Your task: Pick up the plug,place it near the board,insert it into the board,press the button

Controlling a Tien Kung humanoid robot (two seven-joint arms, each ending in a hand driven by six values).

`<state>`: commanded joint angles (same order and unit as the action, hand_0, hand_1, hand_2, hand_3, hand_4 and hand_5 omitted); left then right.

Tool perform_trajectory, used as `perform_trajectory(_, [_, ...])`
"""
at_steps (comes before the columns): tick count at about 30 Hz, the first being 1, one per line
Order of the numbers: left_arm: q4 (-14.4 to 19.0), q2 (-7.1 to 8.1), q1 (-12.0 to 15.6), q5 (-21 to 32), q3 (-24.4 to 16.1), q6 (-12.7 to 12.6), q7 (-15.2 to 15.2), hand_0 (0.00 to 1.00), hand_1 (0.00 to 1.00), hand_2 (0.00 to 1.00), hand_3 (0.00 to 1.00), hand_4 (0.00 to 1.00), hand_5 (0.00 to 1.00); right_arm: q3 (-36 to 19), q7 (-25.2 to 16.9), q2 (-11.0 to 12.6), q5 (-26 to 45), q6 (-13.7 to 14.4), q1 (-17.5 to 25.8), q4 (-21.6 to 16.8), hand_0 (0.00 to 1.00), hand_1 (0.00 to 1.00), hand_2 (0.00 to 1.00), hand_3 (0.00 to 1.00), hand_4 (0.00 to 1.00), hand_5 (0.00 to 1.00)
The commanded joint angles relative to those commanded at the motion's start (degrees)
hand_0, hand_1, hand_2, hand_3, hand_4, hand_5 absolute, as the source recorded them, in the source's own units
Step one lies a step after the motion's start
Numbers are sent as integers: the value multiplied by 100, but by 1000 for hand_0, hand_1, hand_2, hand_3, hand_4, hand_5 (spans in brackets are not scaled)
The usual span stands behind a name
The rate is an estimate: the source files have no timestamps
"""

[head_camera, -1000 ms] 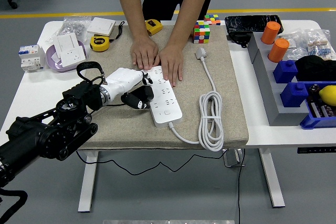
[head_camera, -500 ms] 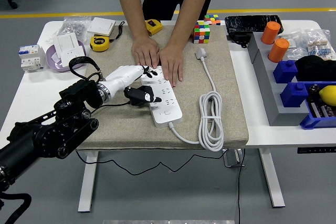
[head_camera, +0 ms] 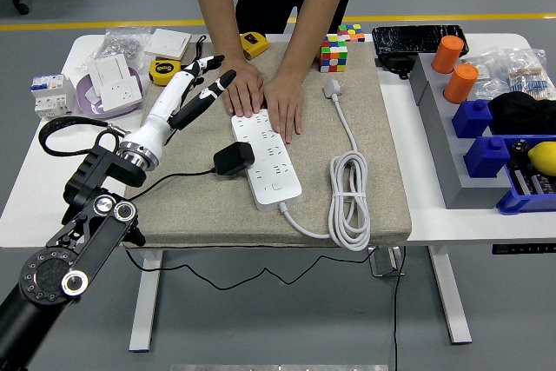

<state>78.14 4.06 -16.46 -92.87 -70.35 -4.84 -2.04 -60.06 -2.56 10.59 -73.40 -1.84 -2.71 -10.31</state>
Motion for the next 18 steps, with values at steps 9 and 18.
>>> perform_trajectory(9, [99, 452, 744, -113, 336, 127, -78, 955, 980, 946, 908, 998, 998, 58, -37, -2, 91, 12, -51, 0, 974, 910, 862, 885, 998, 961])
perform_trajectory(18, [-72, 486, 855, -497, 650, 88, -7, 957, 974, 939, 900, 998, 998, 4, -26, -3, 38, 5, -24, 0, 974, 911, 862, 882, 998, 968])
